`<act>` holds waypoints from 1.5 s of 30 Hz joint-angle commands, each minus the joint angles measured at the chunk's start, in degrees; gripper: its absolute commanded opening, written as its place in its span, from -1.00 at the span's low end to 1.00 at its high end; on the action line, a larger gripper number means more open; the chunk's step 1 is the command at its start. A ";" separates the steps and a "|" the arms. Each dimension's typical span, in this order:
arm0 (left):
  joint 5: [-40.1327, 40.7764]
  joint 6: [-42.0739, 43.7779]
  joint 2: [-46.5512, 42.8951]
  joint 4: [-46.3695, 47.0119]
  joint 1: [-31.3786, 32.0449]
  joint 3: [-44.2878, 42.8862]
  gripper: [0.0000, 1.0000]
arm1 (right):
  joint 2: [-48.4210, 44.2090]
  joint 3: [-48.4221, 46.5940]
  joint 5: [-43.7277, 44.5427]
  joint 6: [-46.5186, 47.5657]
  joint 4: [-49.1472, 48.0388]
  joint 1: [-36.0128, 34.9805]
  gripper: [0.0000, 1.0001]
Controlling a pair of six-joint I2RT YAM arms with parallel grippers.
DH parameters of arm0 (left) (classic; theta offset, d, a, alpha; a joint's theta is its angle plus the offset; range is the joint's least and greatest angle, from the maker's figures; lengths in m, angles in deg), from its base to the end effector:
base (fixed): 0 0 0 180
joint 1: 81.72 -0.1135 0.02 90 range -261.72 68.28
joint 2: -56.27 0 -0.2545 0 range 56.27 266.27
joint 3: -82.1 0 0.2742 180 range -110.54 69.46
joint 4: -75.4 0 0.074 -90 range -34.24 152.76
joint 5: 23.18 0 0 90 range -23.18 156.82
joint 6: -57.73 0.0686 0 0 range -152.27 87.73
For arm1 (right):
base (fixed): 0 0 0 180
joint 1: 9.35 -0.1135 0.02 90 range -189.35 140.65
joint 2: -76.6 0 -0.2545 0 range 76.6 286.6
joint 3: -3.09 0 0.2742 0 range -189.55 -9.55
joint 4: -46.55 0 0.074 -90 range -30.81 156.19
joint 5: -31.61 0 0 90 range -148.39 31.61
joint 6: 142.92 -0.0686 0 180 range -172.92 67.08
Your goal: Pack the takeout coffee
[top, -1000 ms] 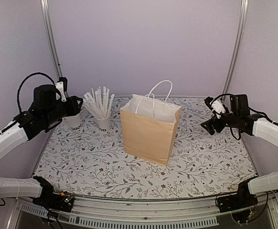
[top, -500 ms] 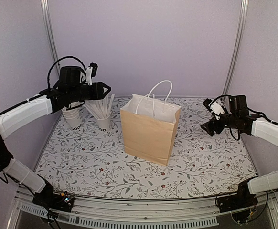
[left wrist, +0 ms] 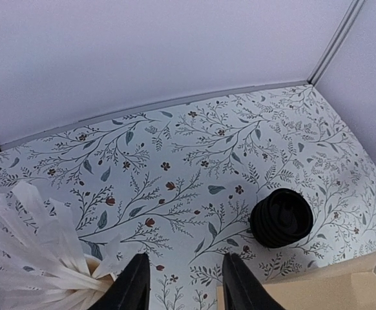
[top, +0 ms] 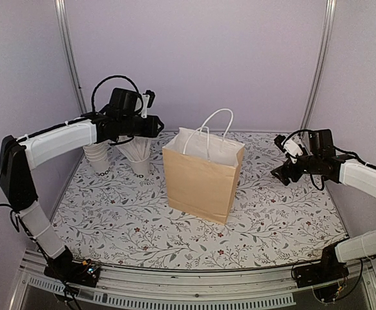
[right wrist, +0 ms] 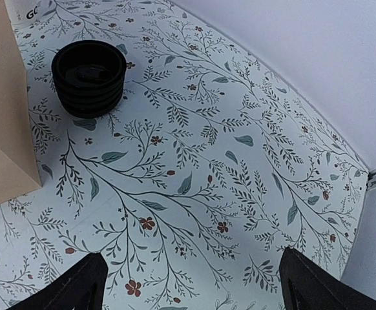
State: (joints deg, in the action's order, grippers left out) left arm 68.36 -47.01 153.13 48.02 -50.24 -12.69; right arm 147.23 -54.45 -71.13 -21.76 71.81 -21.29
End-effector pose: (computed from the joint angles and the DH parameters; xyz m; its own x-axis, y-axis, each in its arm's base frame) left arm 0.3835 -0.2327 0.2862 -0.5332 0.0283 -0.8455 0.3788 0.9016 -0.2088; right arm 0.3033 0.0796 0.2041 -0.3275 -0.5851 -0.7419 -0.6316 0.7196 -0.2887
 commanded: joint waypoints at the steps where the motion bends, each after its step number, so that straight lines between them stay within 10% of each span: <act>1: 5.24 1.65 1.43 -2.56 1.27 -2.83 -0.20 | 0.77 0.62 -1.24 0.66 0.86 0.04 0.92; 15: 17.87 4.28 5.76 -10.98 5.79 -10.76 -0.06 | 1.26 0.52 -2.16 0.83 1.57 0.07 0.91; 45: 25.88 5.13 12.85 -15.35 5.63 -13.78 -0.48 | 3.09 -0.01 -3.28 1.19 2.66 -0.10 0.90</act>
State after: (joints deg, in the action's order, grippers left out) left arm 92.39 -42.73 164.43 31.99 -44.42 -25.11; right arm 149.48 -54.45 -73.73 -20.75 73.43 -21.29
